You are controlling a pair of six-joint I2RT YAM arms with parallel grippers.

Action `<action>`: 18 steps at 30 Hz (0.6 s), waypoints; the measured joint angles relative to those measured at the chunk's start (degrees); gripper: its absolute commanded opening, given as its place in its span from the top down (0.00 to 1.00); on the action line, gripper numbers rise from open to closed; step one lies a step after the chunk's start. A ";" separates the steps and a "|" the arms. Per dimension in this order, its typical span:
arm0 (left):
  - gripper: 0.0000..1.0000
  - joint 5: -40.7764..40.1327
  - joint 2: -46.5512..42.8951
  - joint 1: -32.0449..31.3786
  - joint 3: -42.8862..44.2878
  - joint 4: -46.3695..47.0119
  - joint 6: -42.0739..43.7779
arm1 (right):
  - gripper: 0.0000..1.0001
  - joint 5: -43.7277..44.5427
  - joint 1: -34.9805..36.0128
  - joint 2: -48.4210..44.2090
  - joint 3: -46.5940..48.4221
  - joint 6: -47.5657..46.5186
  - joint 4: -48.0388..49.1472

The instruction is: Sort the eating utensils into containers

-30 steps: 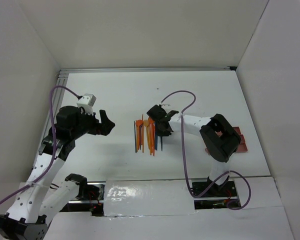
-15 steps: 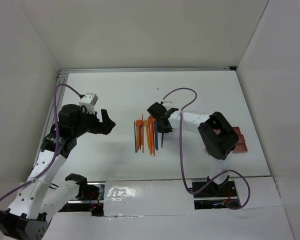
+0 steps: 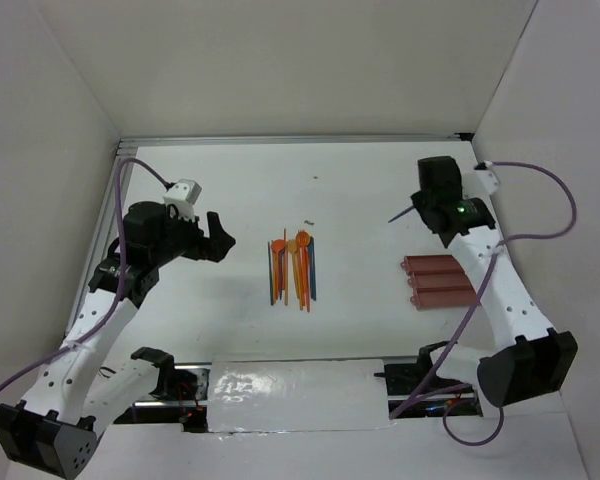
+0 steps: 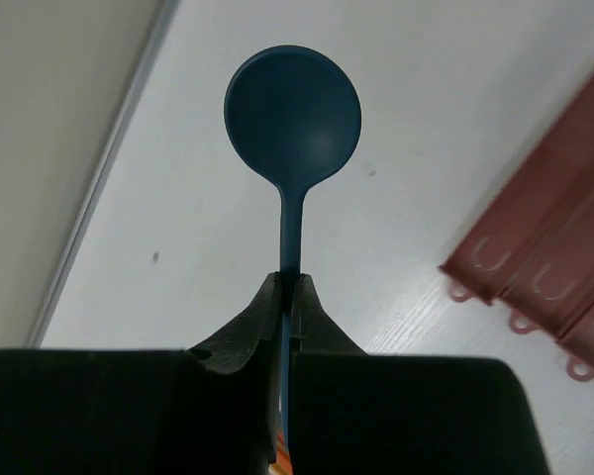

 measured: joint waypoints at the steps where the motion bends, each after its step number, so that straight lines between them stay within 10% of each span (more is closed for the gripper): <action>1: 0.00 0.09 0.48 0.00 0.00 0.42 0.00 | 1.00 0.33 -3.02 -0.83 -0.98 2.05 -0.76; 8: 0.00 0.13 1.92 0.00 0.00 1.92 0.00 | 1.00 -4.07 -18.05 6.58 -9.09 8.22 -3.67; 18: 0.00 -1.01 2.73 0.00 -0.31 5.57 0.13 | 1.00 -5.73 -22.14 10.51 -12.04 9.33 -1.68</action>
